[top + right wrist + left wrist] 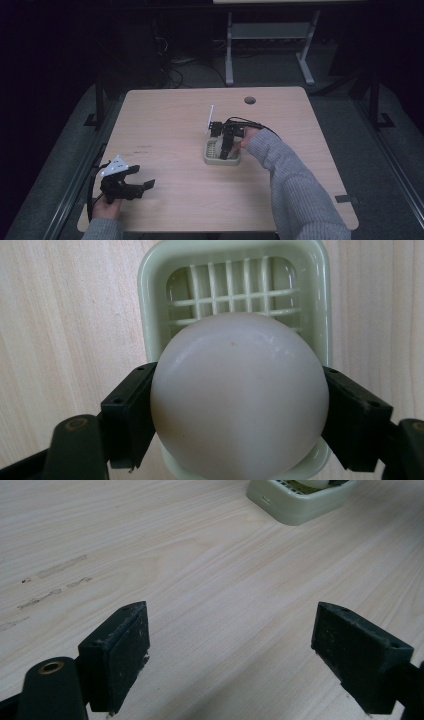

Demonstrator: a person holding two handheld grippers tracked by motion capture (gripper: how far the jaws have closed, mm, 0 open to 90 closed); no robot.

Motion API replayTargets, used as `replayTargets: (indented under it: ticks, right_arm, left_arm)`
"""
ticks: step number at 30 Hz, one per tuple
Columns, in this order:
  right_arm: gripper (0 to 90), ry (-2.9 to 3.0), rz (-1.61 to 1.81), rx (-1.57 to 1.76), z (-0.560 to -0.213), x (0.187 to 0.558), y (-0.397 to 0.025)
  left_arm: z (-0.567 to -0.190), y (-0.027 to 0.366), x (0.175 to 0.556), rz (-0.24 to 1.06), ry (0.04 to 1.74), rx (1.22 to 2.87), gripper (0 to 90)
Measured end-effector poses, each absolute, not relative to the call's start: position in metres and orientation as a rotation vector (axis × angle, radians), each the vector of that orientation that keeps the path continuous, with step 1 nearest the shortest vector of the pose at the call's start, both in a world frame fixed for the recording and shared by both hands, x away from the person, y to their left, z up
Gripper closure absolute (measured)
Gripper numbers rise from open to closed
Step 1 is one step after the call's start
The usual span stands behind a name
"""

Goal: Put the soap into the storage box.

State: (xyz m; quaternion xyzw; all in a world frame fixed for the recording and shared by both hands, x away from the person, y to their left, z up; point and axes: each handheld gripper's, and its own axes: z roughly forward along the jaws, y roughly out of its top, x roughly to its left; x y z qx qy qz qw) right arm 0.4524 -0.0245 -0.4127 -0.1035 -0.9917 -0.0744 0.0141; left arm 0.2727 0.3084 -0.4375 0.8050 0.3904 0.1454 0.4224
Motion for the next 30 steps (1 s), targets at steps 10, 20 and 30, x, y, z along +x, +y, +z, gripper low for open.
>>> replayTargets:
  ticks: [10, 20, 30]
  right_arm:
    - [23.1, -3.083, -0.228, -0.333, -0.4131, 0.4529, -0.0263]
    - [23.1, -3.077, -0.23, -0.335, -0.4133, 0.4529, -0.0264]
    - [23.0, -3.067, -0.237, -0.344, -0.4138, 0.454, -0.0269]
  left_arm:
    - [-0.438, 0.3089, 0.2729, 0.363, 0.982, 2.005, 15.3]
    - [-0.4374, 0.3098, 0.2727, 0.365, 0.984, 2.006, 15.3]
    - [-0.4372, 0.31, 0.2727, 0.365, 0.985, 2.005, 15.3]
